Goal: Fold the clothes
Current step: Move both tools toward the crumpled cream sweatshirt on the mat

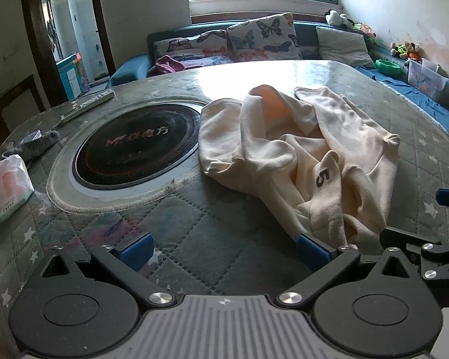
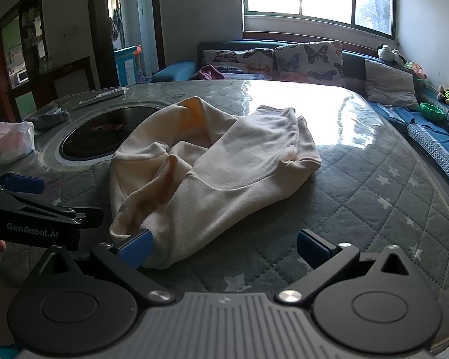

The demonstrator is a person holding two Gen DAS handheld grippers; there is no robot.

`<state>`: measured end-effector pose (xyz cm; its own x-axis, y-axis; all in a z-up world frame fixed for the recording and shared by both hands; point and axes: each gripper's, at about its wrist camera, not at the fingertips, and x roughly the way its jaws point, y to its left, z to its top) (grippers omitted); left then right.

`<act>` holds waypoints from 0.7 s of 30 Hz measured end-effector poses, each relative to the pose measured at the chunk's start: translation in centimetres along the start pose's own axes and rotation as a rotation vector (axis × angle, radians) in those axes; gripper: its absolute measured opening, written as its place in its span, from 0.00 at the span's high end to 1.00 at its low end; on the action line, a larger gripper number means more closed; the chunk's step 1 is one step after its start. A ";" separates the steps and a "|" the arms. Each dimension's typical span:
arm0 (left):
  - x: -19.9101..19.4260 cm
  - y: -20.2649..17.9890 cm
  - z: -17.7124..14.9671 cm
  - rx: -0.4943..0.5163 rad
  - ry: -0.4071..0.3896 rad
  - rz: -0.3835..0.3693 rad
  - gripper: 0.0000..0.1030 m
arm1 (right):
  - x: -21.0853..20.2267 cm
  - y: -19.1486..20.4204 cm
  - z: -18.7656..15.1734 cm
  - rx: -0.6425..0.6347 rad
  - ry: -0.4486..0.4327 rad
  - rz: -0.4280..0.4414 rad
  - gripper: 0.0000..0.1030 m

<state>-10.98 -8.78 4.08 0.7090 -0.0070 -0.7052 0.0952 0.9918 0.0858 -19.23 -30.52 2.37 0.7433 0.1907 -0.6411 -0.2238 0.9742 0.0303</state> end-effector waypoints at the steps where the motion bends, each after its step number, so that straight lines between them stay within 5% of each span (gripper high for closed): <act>1: 0.0 0.0 0.1 0.001 0.000 0.000 0.00 | 0.0 0.0 0.0 0.000 0.000 0.001 0.00; 21: 0.5 0.1 2.0 0.013 -0.006 -0.010 0.00 | 1.0 0.3 1.6 -0.029 -0.004 0.016 0.00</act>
<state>-9.17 -8.97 5.14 0.7119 -0.0173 -0.7020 0.1111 0.9899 0.0882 -17.52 -29.88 2.95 0.7422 0.2067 -0.6375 -0.2540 0.9670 0.0178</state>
